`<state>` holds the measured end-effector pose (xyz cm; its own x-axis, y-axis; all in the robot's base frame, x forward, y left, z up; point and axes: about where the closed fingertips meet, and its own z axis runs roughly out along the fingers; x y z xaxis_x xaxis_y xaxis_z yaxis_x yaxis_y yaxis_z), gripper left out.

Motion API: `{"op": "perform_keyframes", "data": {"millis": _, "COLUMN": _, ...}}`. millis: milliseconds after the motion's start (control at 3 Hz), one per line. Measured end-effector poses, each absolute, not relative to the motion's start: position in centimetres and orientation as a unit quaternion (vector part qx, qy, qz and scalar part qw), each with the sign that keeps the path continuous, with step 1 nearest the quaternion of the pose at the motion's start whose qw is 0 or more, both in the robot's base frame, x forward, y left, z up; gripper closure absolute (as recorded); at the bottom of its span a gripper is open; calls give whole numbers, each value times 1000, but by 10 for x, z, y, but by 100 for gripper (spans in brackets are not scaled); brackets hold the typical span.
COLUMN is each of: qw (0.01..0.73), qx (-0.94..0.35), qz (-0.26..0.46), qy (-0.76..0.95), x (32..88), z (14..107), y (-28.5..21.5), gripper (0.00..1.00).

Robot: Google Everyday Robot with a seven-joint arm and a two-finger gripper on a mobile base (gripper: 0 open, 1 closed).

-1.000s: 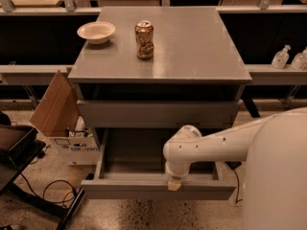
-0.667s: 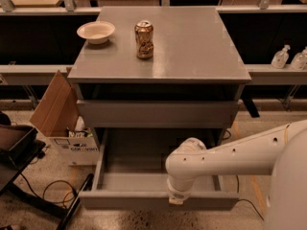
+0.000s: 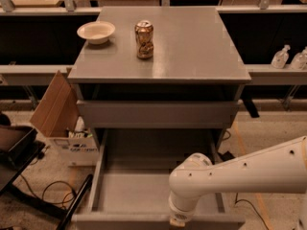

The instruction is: Open middle drawer

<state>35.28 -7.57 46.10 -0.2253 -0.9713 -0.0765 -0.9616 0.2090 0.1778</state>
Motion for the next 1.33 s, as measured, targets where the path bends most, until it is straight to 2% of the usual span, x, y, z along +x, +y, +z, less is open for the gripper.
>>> {"op": "perform_keyframes", "data": {"millis": 333, "qw": 26, "qx": 622, "qz": -94, "qy": -777, "x": 353, "z": 461, "y": -76, "gripper": 100}}
{"op": "perform_keyframes", "data": {"millis": 1000, "qw": 60, "qx": 602, "qz": -161, "qy": -780, "x": 244, "z": 477, "y": -66, "gripper": 100}}
{"op": "perform_keyframes", "data": {"millis": 1333, "qw": 50, "qx": 603, "qz": -169, "qy": -778, "x": 231, "z": 487, "y": -67, "gripper": 100}}
